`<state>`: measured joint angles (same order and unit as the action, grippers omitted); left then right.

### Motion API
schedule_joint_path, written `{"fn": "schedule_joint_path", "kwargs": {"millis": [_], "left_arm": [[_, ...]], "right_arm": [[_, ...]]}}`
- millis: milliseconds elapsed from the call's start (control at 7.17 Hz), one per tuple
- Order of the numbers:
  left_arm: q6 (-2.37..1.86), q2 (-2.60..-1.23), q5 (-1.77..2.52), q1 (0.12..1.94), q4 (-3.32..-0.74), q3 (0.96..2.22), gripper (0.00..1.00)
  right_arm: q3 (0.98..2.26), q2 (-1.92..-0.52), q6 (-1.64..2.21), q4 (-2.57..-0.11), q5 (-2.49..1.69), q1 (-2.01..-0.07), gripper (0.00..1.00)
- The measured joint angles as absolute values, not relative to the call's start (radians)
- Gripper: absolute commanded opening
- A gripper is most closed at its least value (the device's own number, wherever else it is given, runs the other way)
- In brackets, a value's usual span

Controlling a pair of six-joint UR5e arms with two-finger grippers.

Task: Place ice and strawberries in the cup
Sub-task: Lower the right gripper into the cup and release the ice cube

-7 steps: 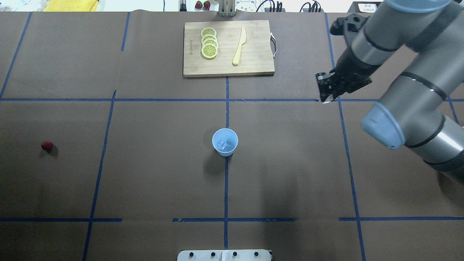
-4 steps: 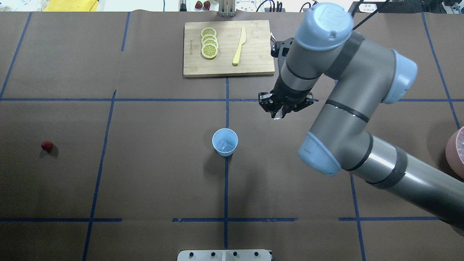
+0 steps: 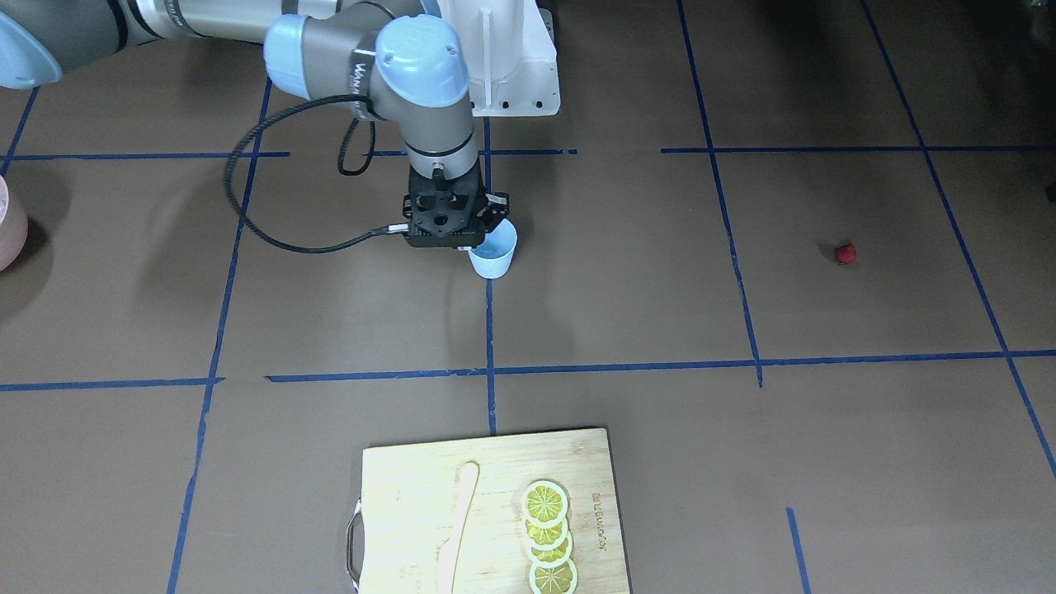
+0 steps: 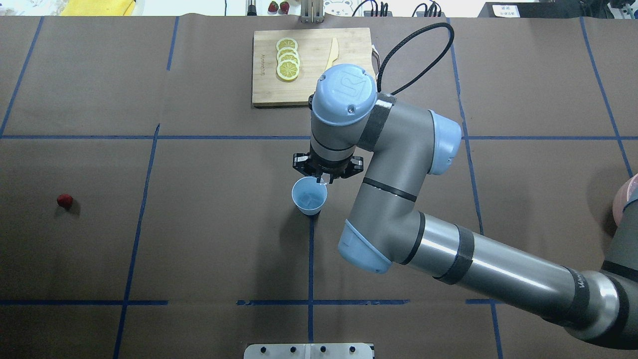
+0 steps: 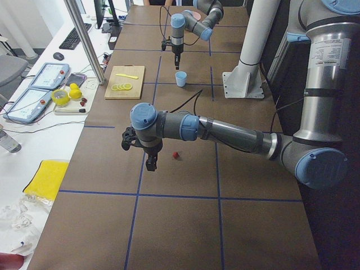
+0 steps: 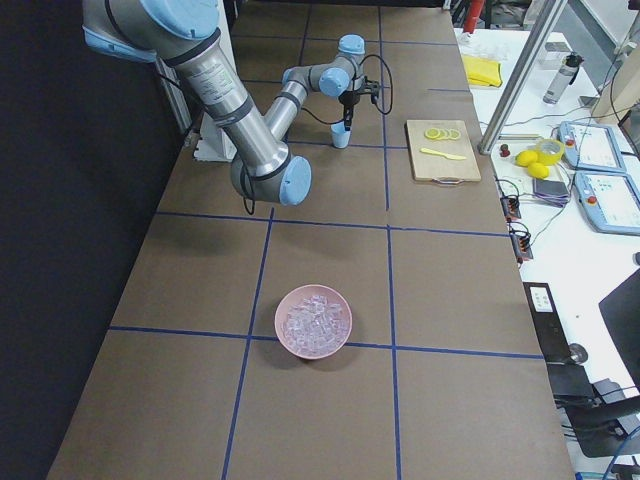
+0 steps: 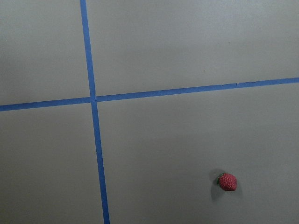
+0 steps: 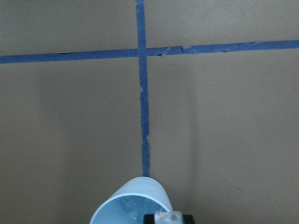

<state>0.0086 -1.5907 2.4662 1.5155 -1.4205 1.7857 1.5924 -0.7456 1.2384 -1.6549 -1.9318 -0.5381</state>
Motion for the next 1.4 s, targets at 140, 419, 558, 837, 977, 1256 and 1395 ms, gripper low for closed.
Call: {"fn": "schedule_joint_path", "kwargs": {"millis": [140,419,558,837,977,1256,1395], "left_arm": [[0.009,-1.591,2.466,1.516,-1.420,1.786,1.00],[0.009,-1.591,2.465,1.516,-1.420,1.786,1.00],[0.009,-1.591,2.465,1.516,-1.420,1.786,1.00],[0.009,-1.591,2.466,1.516,-1.420,1.786,1.00],[0.009,-1.591,2.466,1.516,-1.421,1.785,1.00],[0.009,-1.591,2.466,1.516,-1.422,1.782,1.00],[0.009,-1.592,2.467,1.516,-1.422,1.782,1.00]], "right_arm": [[1.572,-0.729,1.252,-1.651,-1.923,-0.522,0.00],[1.565,-0.719,1.267,-1.649,-1.916,-0.507,0.04],[1.566,-0.717,1.269,-1.650,-1.915,-0.503,0.41],[1.571,-0.715,1.271,-1.649,-1.915,-0.501,0.99],[1.574,-0.715,1.274,-1.648,-1.912,-0.500,0.99],[1.580,-0.715,1.279,-1.648,-1.908,-0.499,0.99],[1.584,-0.715,1.280,-1.648,-1.907,-0.499,0.99]]}}
